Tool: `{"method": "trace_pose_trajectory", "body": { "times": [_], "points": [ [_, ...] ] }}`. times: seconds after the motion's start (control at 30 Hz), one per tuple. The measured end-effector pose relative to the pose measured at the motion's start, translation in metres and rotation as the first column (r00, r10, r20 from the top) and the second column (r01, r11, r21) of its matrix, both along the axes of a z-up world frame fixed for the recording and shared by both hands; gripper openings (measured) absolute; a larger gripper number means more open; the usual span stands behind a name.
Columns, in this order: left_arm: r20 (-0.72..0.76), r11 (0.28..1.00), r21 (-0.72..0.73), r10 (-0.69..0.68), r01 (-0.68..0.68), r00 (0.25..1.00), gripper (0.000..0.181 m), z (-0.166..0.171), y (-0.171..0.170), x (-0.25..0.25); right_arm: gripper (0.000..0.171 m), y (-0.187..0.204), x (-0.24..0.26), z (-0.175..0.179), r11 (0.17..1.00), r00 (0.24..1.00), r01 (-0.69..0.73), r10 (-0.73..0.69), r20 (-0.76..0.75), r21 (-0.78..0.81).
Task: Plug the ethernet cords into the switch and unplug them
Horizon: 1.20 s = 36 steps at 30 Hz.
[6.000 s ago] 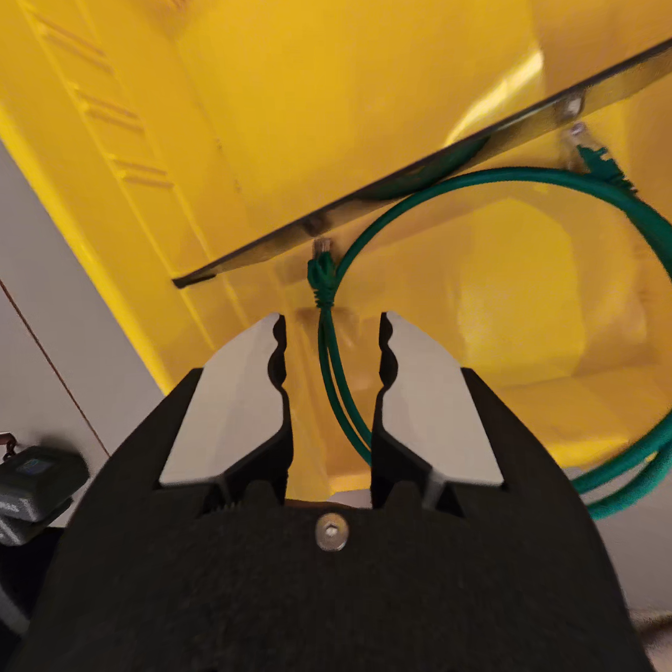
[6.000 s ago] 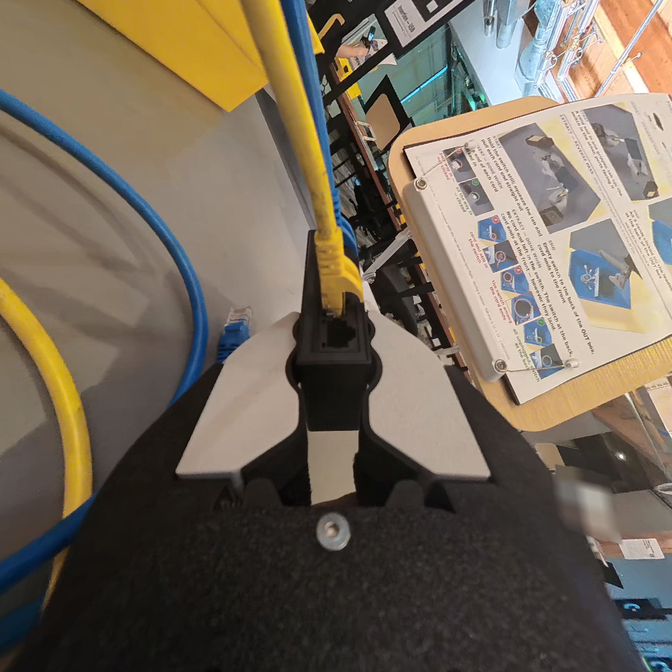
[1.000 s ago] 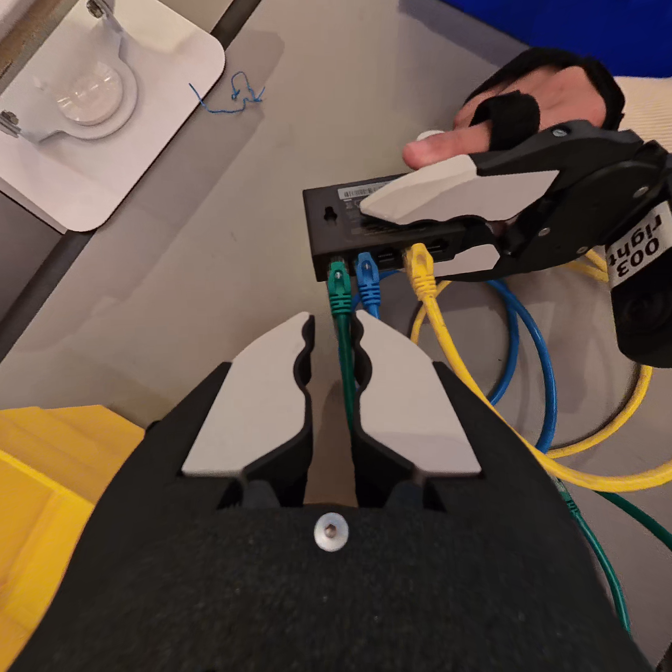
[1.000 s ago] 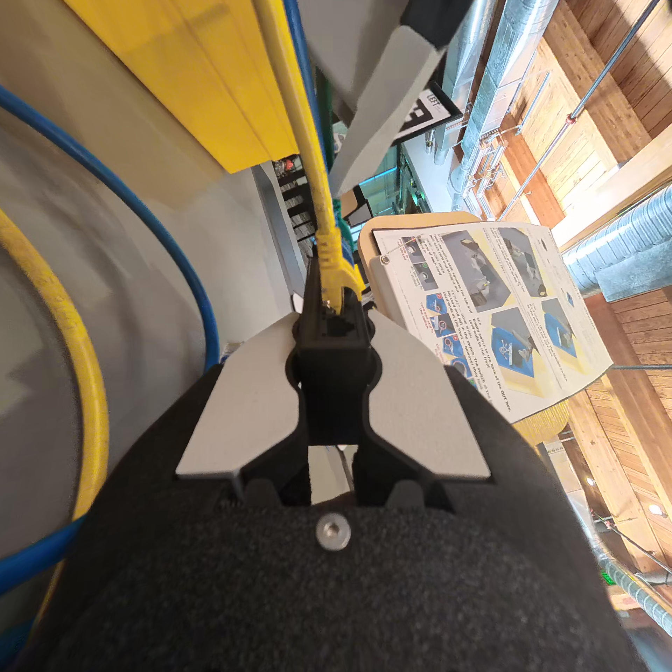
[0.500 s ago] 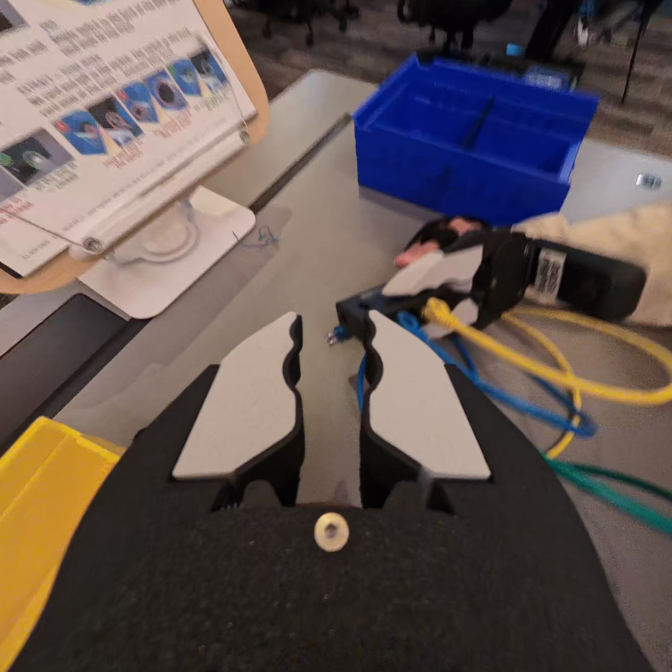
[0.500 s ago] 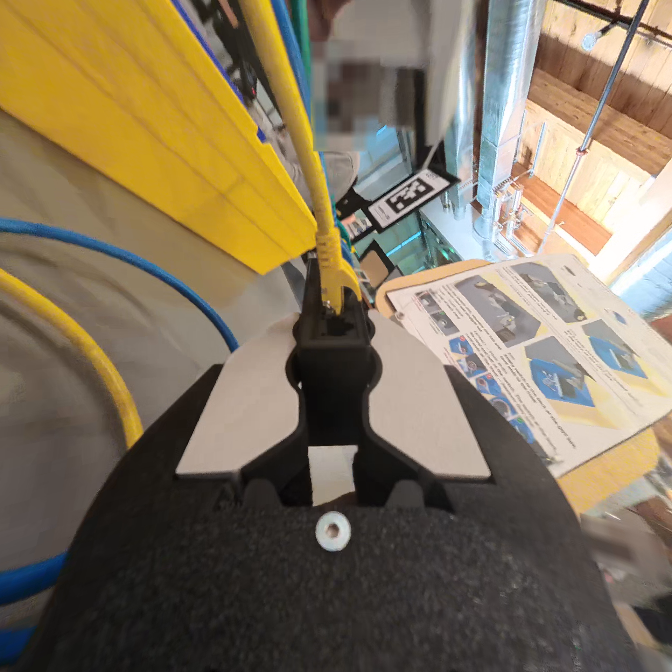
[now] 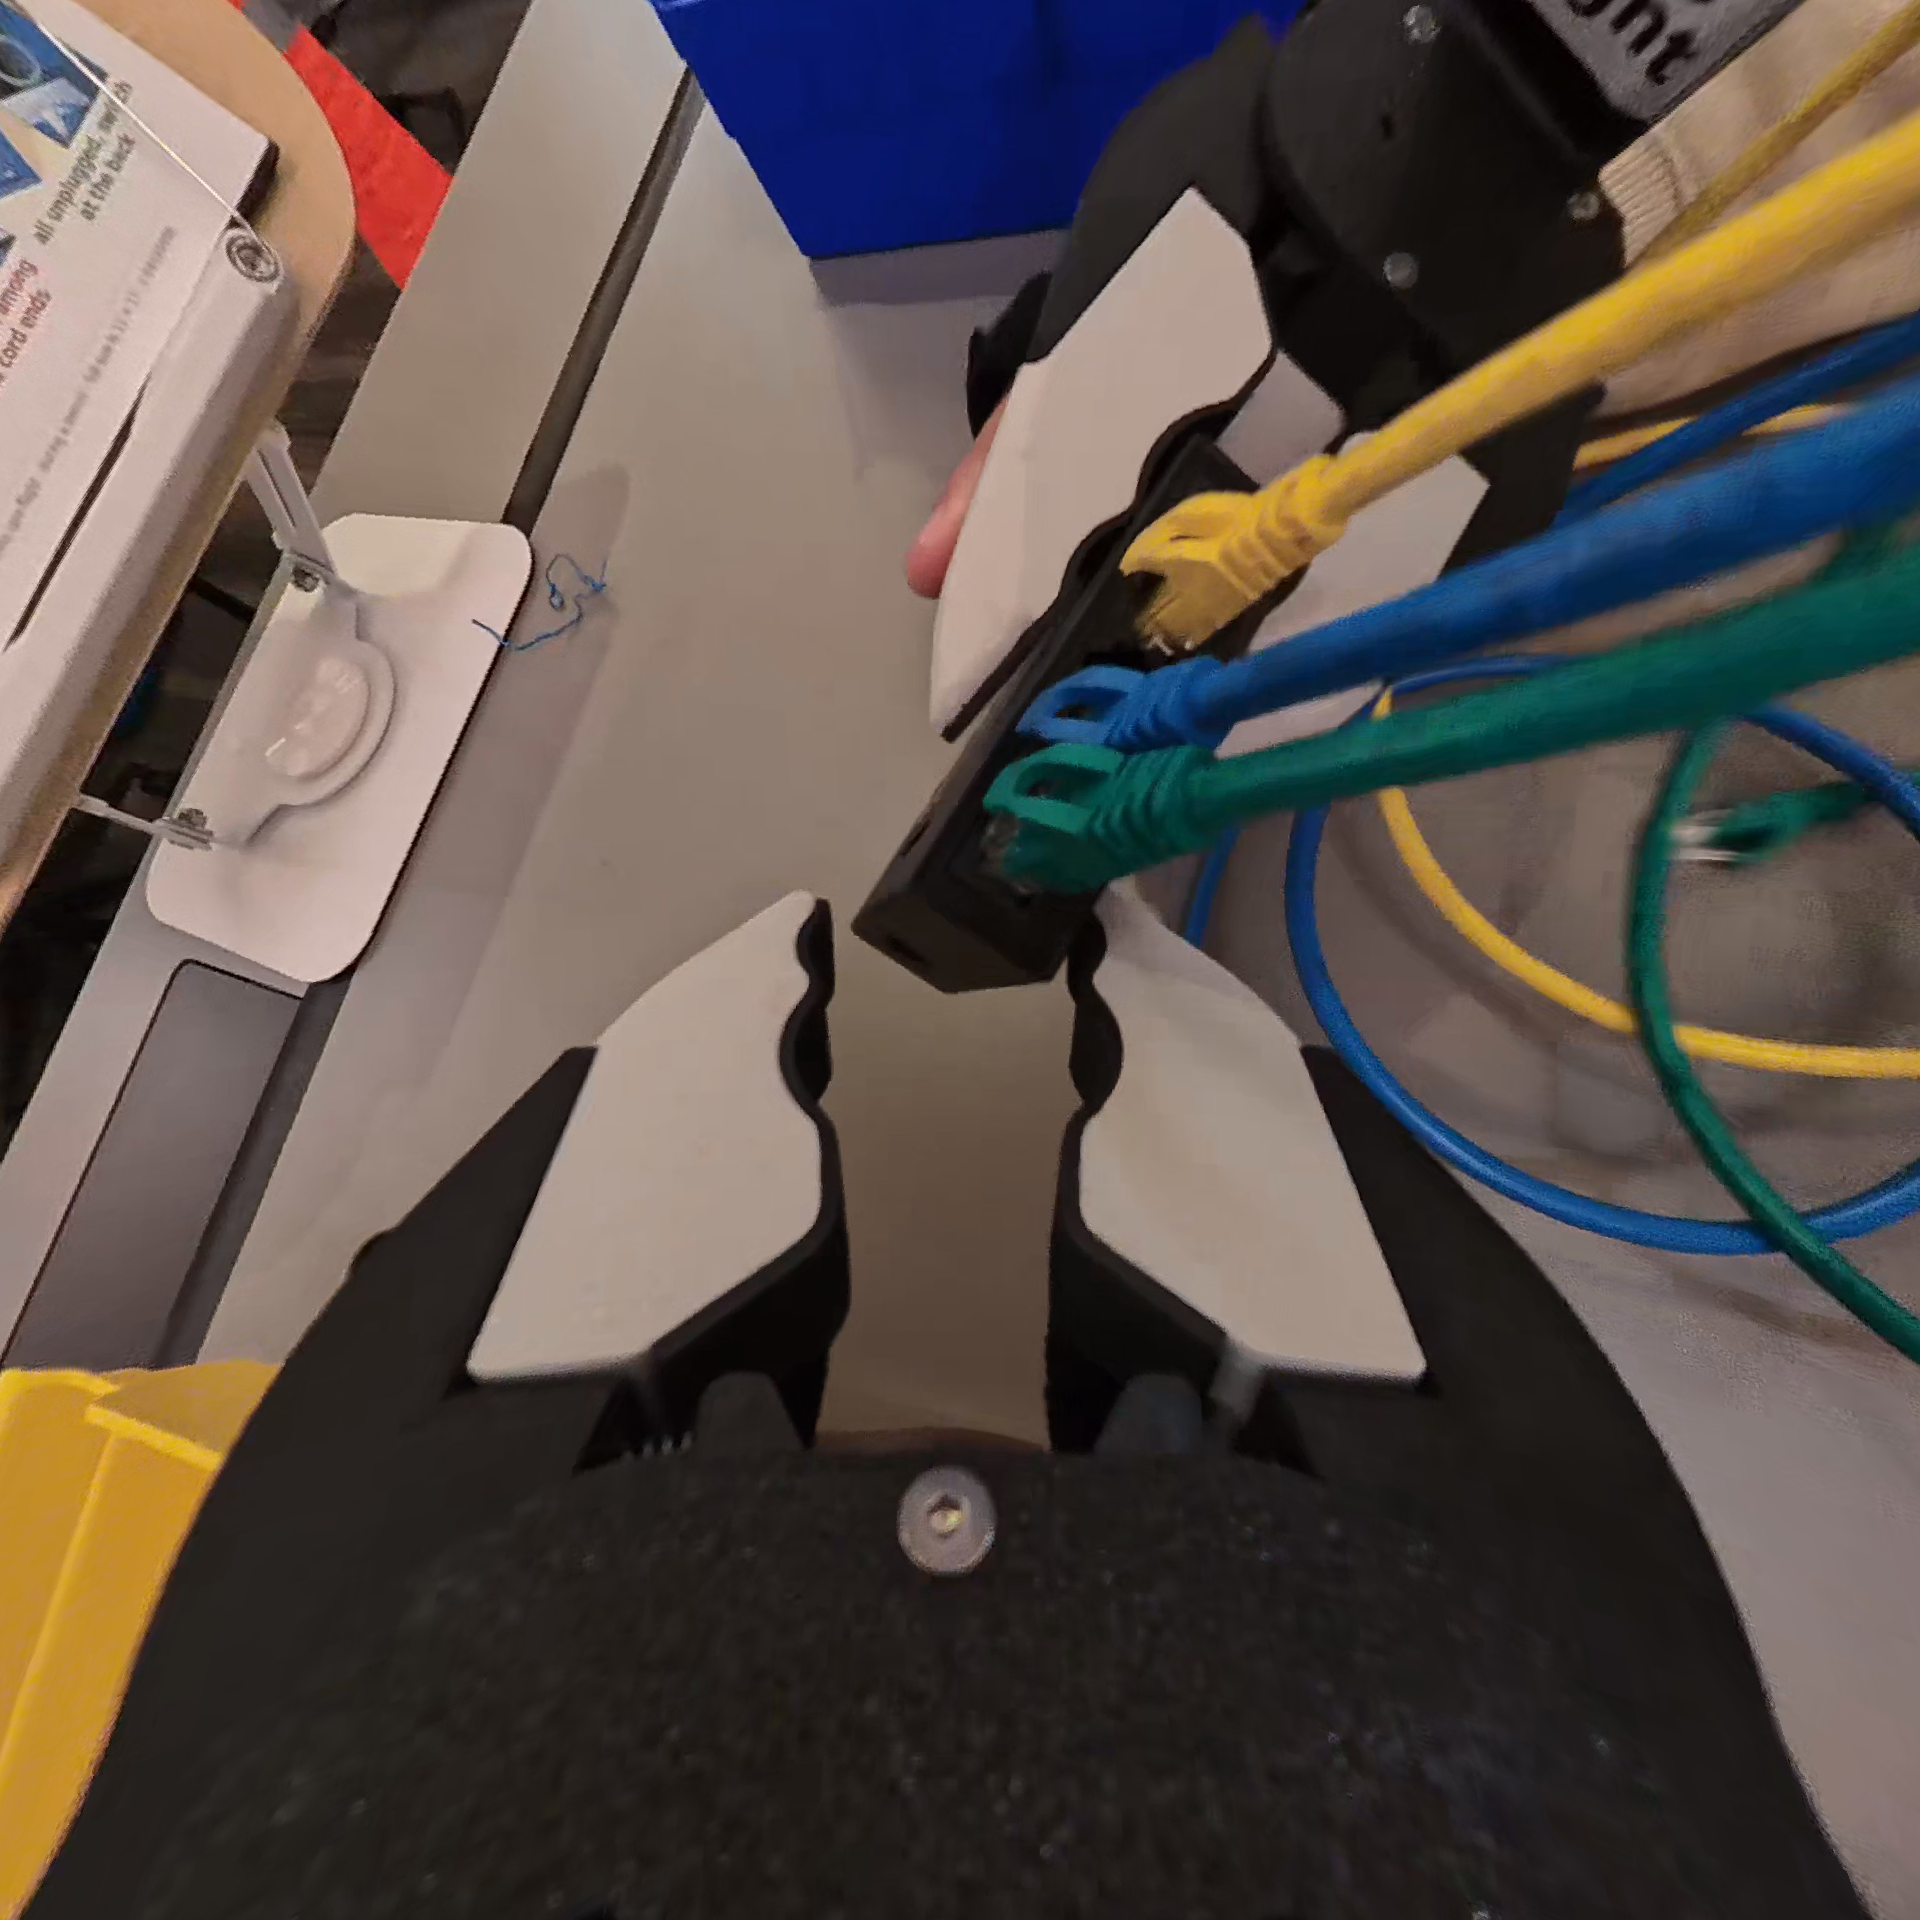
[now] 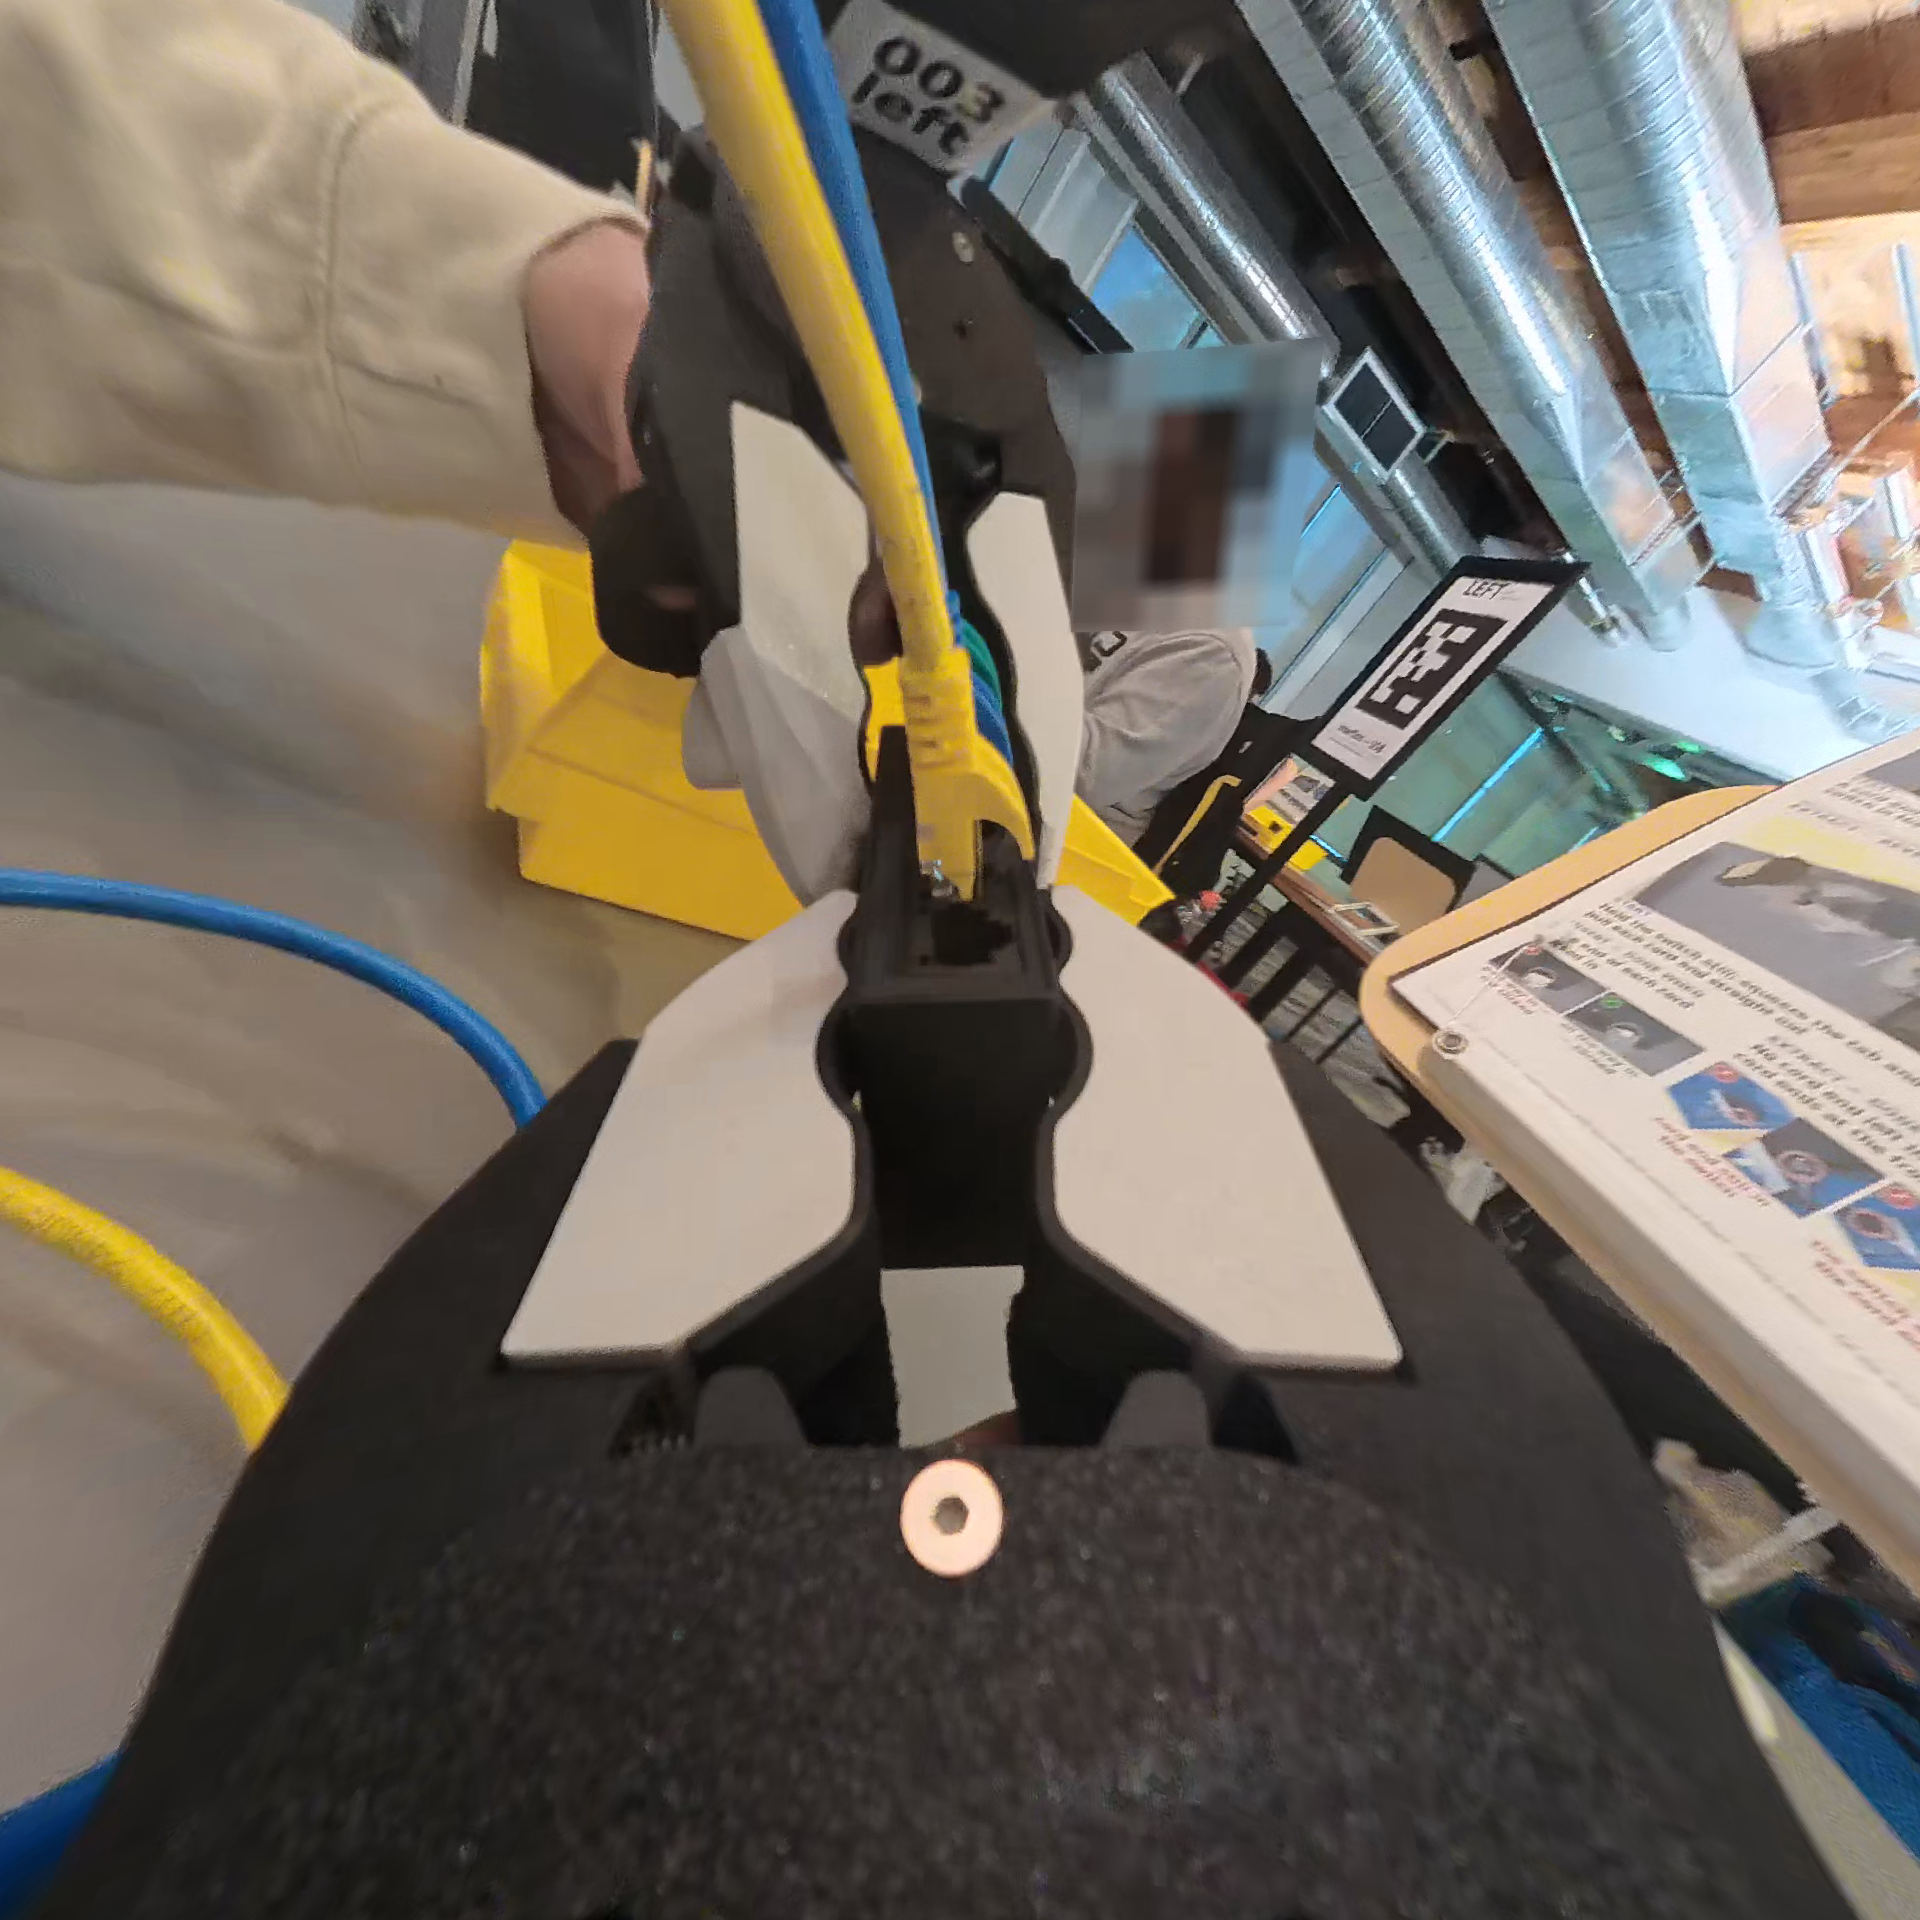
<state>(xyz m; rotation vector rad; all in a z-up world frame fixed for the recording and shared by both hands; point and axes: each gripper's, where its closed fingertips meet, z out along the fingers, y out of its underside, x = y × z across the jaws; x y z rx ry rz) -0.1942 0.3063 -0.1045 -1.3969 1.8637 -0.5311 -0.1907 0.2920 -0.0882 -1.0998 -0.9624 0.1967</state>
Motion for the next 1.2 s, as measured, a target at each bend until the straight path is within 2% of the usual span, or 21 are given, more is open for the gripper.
{"method": "trace_pose_trajectory", "body": {
  "times": [0.27, 0.57, 0.8, 1.0, 1.2],
  "points": [
    [0.077, 0.999, 0.034, -0.028, 0.025, 0.997, 0.033, 0.011, -0.005, 0.008, 0.029, 0.0, 0.006, 0.006, 0.987, 0.986, -0.105, 0.087, -0.145, -0.12],
    [0.101, 0.998, 0.032, -0.051, 0.048, 0.994, 0.034, 0.016, -0.01, 0.008, 0.03, -0.004, 0.002, 0.008, 0.974, 0.975, -0.168, 0.141, -0.173, -0.152],
    [0.011, 0.993, 0.062, -0.098, 0.097, 0.995, 0.032, 0.006, -0.011, -0.001, 0.029, -0.004, -0.004, -0.001, 0.982, 0.988, -0.139, 0.13, -0.079, -0.128],
    [-0.098, 0.983, 0.165, -0.068, 0.084, 0.993, 0.031, -0.01, -0.004, -0.004, 0.034, 0.009, -0.006, -0.013, 0.994, 0.998, -0.004, 0.01, 0.056, -0.105],
    [-0.078, 0.98, 0.197, -0.022, 0.037, 0.997, 0.035, -0.003, 0.0, 0.002, 0.031, 0.013, -0.001, -0.009, 0.998, 0.992, 0.045, -0.04, 0.116, -0.038]
  ]
}}
